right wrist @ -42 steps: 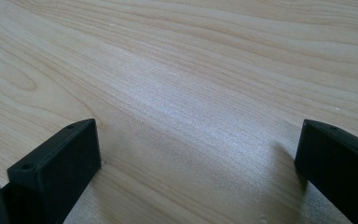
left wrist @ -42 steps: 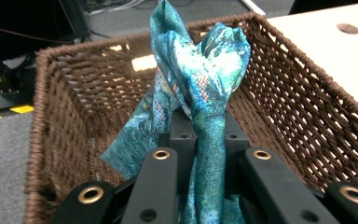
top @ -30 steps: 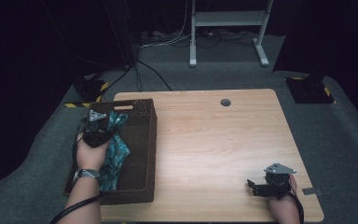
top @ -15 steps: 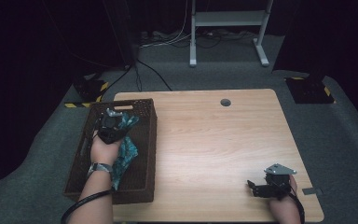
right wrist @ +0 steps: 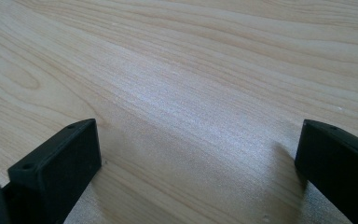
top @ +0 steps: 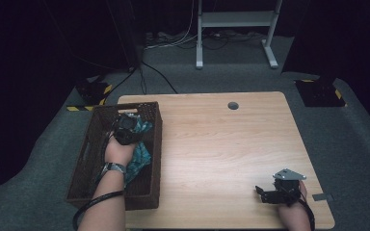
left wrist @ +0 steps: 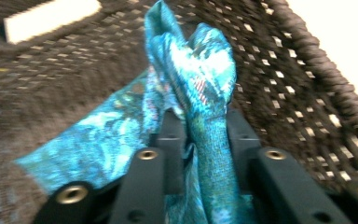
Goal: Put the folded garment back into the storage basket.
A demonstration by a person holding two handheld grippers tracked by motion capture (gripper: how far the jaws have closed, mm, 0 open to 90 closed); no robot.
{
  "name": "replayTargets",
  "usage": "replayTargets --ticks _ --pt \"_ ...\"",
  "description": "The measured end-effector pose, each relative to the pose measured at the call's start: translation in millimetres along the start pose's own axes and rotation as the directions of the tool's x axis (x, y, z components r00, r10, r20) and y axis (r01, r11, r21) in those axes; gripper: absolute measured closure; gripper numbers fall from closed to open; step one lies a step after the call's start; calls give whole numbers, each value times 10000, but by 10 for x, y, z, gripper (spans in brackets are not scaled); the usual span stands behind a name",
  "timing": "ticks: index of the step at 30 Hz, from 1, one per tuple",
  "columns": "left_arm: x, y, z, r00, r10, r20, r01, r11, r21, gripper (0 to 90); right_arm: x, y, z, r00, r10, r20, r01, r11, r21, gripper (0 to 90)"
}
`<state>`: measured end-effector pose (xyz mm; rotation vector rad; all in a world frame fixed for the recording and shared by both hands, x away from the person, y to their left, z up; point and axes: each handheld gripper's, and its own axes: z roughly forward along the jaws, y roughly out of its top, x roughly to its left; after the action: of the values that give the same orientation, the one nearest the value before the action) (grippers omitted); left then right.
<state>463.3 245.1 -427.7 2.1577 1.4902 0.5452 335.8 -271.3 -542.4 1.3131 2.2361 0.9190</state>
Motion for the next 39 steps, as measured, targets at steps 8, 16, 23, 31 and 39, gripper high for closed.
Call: replayTargets --ticks 8,16,23,31,39 --pt "-178 171 -110 9995 261 -182 -277 9956 -895 340 1 0 0 10000 -15 -17 15 10000 -1 3" --pt "-208 259 -332 9990 -251 360 316 9808 -1927 198 2 2 3 10000 -44 -21 44 10000 -10 2" --pt "-340 297 -460 9987 242 442 -134 9731 -2300 89 4 2 3 10000 -38 -13 38 10000 -9 3" --pt "-512 335 -601 9960 276 850 -2 9515 -3076 13 4 2 3 10000 -35 -13 35 10000 -9 2" --pt "-717 373 -685 9950 419 905 -90 9412 -3376 1 4 1 0 10000 46 55 -46 10000 5 2"
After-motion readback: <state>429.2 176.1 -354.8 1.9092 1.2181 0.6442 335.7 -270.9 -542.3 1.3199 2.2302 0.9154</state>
